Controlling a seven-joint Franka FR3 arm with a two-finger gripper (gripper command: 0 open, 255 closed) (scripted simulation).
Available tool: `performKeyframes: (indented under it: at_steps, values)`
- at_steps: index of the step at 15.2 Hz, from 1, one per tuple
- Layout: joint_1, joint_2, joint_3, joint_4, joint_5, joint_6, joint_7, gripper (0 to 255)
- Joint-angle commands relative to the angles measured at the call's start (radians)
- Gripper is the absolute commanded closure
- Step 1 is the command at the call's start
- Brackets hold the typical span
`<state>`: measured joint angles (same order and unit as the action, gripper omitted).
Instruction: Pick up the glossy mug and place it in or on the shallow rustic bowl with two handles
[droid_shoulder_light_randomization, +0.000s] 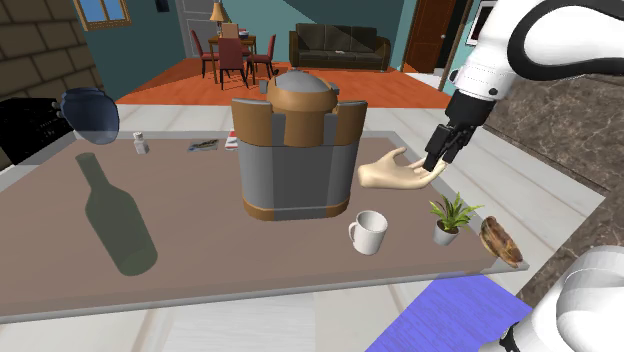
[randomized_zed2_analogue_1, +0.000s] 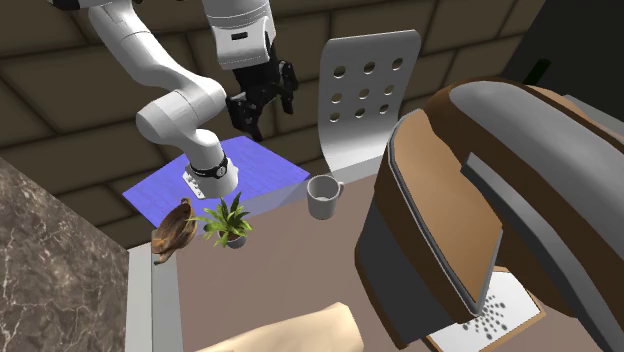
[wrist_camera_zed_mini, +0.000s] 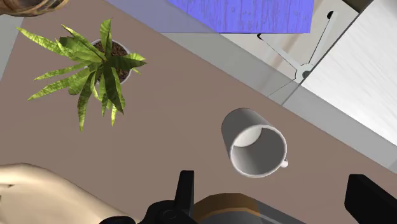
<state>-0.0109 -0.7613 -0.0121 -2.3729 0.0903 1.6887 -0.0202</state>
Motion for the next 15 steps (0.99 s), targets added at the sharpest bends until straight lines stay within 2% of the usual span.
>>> performKeyframes:
  at_steps: [1, 8, 15]
  values:
    - [0.000, 0.000, 0.000, 0.000, 0.000, 0.000, 0.000, 0]
    - [0.002, 0.136, 0.039, -0.117, 0.009, 0.232, 0.031, 0]
    - [0.003, 0.341, 0.075, -0.171, 0.012, 0.469, 0.066, 0]
